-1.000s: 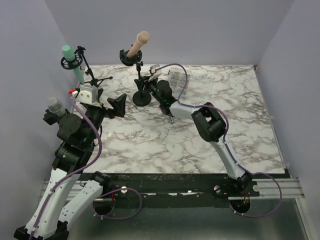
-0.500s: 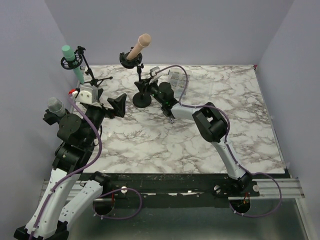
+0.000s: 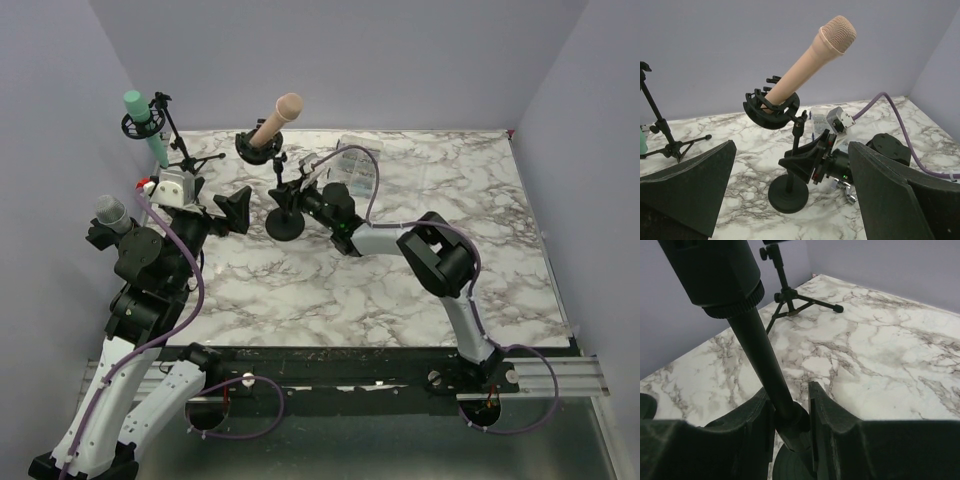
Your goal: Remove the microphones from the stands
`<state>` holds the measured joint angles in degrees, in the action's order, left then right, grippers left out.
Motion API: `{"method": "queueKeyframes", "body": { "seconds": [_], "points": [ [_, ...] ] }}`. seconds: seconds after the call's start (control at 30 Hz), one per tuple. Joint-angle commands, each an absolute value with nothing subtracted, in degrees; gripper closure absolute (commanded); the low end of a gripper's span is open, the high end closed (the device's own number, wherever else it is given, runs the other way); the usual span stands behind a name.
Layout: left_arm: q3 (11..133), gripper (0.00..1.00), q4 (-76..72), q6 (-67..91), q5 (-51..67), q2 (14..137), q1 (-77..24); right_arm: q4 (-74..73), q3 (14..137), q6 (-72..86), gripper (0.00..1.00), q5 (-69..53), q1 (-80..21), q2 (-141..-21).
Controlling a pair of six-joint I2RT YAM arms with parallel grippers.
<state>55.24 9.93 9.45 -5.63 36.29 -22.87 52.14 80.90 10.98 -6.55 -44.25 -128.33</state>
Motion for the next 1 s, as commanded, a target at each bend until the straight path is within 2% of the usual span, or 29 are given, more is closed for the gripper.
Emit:
{"method": "queueKeyframes", "body": {
  "seconds": [0.0, 0.4, 0.7, 0.87, 0.97],
  "points": [
    [54.5, 0.02, 9.0, 9.3, -7.7, 36.4, -22.5, 47.4, 72.6, 13.6, 0.91, -10.5, -47.7, -125.7],
    [54.3, 0.03, 9.0, 9.4, -9.3, 36.3, -22.5, 46.3, 54.0, 14.2, 0.90, -7.7, -52.5, -112.3],
    [54.2, 0.03, 9.0, 9.5, -9.4, 36.7, -22.5, 45.9, 43.9, 14.6, 0.86, -5.8, -56.6, -104.2],
    [54.2, 0.03, 9.0, 9.7, -9.1, 37.2, -22.5, 46.8, 40.3, 15.9, 0.81, -4.2, -57.8, -101.3],
    [54.1, 0.03, 9.0, 9.8, -8.8, 37.6, -22.5, 47.5, 38.8, 16.7, 0.71, -3.7, -58.4, -99.9]
  ]
}}
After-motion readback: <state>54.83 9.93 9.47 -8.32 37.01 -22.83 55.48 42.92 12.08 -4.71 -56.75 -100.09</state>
